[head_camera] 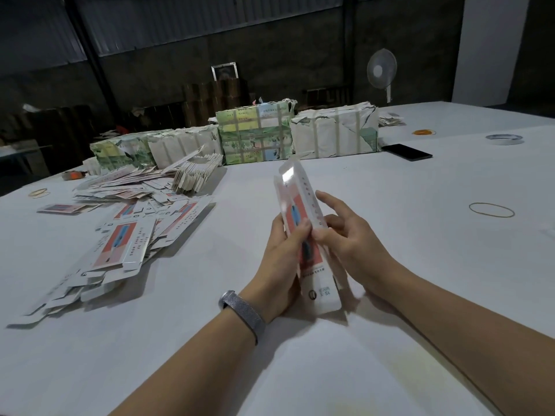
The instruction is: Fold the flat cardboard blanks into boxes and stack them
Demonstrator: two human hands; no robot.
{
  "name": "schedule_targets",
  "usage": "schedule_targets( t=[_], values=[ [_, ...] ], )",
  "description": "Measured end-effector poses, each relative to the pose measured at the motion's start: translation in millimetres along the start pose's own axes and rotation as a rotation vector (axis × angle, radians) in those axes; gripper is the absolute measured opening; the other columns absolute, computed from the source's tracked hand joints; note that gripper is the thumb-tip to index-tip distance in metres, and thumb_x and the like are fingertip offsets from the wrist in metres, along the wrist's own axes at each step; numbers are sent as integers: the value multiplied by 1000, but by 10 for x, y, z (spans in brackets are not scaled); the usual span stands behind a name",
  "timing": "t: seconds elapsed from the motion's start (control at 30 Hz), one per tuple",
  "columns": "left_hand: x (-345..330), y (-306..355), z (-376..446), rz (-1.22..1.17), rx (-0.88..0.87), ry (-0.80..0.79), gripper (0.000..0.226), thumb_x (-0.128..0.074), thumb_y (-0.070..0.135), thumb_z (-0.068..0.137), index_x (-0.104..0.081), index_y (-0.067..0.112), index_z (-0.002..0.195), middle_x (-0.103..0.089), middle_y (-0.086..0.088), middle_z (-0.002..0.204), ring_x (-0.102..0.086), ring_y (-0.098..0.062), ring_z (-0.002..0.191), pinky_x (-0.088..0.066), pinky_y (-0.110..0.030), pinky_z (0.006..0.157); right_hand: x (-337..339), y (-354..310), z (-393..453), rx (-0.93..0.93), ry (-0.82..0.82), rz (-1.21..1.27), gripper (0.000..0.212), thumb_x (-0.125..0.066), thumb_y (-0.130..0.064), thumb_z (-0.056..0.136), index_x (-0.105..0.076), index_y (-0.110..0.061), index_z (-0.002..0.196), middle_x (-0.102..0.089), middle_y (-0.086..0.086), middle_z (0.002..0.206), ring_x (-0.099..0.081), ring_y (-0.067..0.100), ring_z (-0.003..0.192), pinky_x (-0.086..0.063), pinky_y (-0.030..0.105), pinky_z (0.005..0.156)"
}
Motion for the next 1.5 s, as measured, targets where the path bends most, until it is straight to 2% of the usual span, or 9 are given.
schedule_targets(
  t=[0.17,0.37,0.53,0.67,0.77,0.97,1.13,1.27,1.5],
  values=[
    [68,28,27,108,-64,58,27,-51,31,105,-51,33,132,-77,-1,100,-76,-22,87,-60,-34,68,40,41,-6,-31,-56,106,60,-52,-8,100,-39,-47,143,-75,-6,94,-73,15,92,-58,22,70],
    [46,45,57,70,-82,114,27,-42,37,106,-61,21,119,-76,-10,104,-75,-29,93,-61,-42,76,14,48,9,-6,-1,110,60,-57,-3,97,-42,-37,144,-76,-2,99,-74,19,94,-60,29,77],
    [80,61,55,168,-74,109,21,-48,33,106,-62,23,118,-77,2,91,-76,-17,82,-59,-27,65,35,96,42,-60,49,123,49,-50,-12,100,-42,-41,139,-73,1,88,-74,21,87,-58,24,66],
    [76,73,33,179,-81,110,17,-56,18,103,-67,25,114,-70,-12,90,-76,-19,79,-59,-29,63,61,92,58,-58,164,137,28,-48,-27,104,-57,-41,127,-75,-7,91,-76,21,82,-59,26,62],
    [11,36,-8,228,-43,31,20,-48,23,107,-66,26,116,-76,-3,89,-76,-15,77,-57,-26,57,94,61,65,-40,167,149,27,-42,-31,106,-57,-38,128,-75,-5,97,-75,22,86,-59,27,65],
    [-63,16,-73,380,-122,-55,25,-45,39,105,-53,31,128,-74,9,108,-73,-11,97,-61,-29,82,-22,76,55,32,117,100,39,-45,-43,97,-36,-52,134,-65,-19,117,-68,8,105,-59,27,85],
    [-123,-52,-98,568,-199,-87,43,-42,56,98,-39,40,137,-67,14,112,-71,-5,95,-61,-30,84,-60,113,54,8,56,134,56,-39,-37,106,-12,-50,153,-56,-24,128,-64,0,110,-55,28,96],
    [-89,-44,-93,484,-166,-119,27,-41,43,106,-46,38,133,-72,4,104,-74,-12,90,-59,-26,78,-56,47,36,35,120,94,40,-36,-36,107,-29,-64,135,-57,-22,129,-66,4,107,-59,27,86],
    [-63,14,-75,430,-112,-77,32,-39,47,105,-63,27,107,-76,4,85,-76,-17,78,-57,-22,71,22,-6,39,38,174,18,44,-45,-29,105,-34,-44,145,-60,-3,133,-71,13,100,-60,25,78]
  ],
)
Point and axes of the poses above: each hand's wrist, its own z-axis towards the middle knuckle, its own x-axis out of the back of the hand, y = z × x, the point moved 1 cm from there along z, towards the middle knuckle
